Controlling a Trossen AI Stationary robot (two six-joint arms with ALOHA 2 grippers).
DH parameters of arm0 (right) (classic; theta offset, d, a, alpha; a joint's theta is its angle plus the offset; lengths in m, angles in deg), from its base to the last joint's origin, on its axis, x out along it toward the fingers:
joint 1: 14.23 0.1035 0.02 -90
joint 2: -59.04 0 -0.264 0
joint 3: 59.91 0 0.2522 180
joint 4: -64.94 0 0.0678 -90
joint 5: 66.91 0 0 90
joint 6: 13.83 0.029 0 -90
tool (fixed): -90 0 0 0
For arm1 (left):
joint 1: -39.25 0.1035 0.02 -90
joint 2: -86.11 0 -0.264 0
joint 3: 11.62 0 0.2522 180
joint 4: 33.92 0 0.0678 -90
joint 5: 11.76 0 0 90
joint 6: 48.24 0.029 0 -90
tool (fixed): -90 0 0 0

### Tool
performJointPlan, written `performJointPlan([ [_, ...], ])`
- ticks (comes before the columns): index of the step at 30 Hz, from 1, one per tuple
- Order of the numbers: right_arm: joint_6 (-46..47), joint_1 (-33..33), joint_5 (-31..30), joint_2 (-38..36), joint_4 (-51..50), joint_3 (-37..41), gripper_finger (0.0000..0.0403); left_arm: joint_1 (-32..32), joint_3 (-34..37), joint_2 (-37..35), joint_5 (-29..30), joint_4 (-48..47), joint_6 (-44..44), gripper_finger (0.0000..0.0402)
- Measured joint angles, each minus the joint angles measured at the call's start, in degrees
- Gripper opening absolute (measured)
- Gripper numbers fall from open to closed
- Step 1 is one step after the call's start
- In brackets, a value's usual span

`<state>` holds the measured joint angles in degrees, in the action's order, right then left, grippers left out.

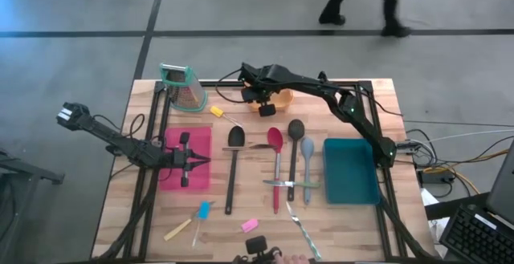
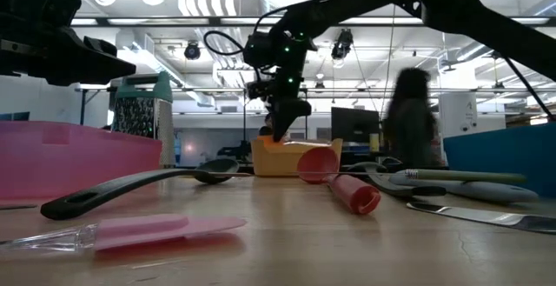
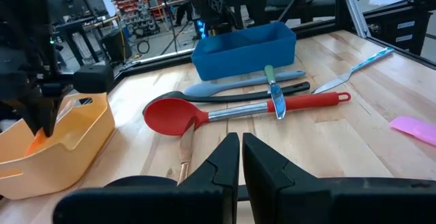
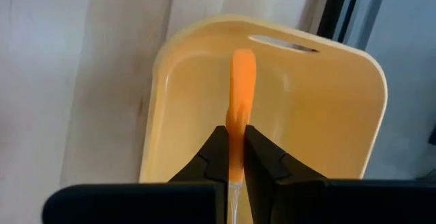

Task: Pick & Place Kitchen Items
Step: Put the orange spatula into the yellow bin

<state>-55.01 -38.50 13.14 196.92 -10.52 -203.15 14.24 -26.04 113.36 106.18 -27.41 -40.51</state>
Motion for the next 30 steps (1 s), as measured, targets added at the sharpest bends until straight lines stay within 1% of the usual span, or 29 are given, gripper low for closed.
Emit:
performJointPlan([
  [2, -0.2, 0.0, 0.5, 0.0, 0.8, 0.7, 0.0013, 0.0, 0.0, 0.0, 0.0, 0.0, 0.0, 0.0023],
  [5, -0.4, -0.3, 3.5, 0.0, 1.3, 1.9, 0.0013, 0.0, 0.0, 0.0, 0.0, 0.0, 0.0, 0.0023],
  [11, 0.1, -0.8, 4.2, 0.0, 2.2, 4.3, 0.0013, 0.0, 0.0, 0.0, 0.0, 0.0, 0.0, 0.0023],
  [19, 0.9, -1.8, 7.5, 0.0, 2.3, 6.3, 0.0013, 0.0, 0.0, 0.0, 0.0, 0.0, 0.0, 0.0023],
  [30, 0.7, -2.3, 7.4, 0.0, 2.8, 8.9, 0.0013, 0.0, 0.0, 0.0, 0.0, 0.0, 0.0, 0.0023],
])
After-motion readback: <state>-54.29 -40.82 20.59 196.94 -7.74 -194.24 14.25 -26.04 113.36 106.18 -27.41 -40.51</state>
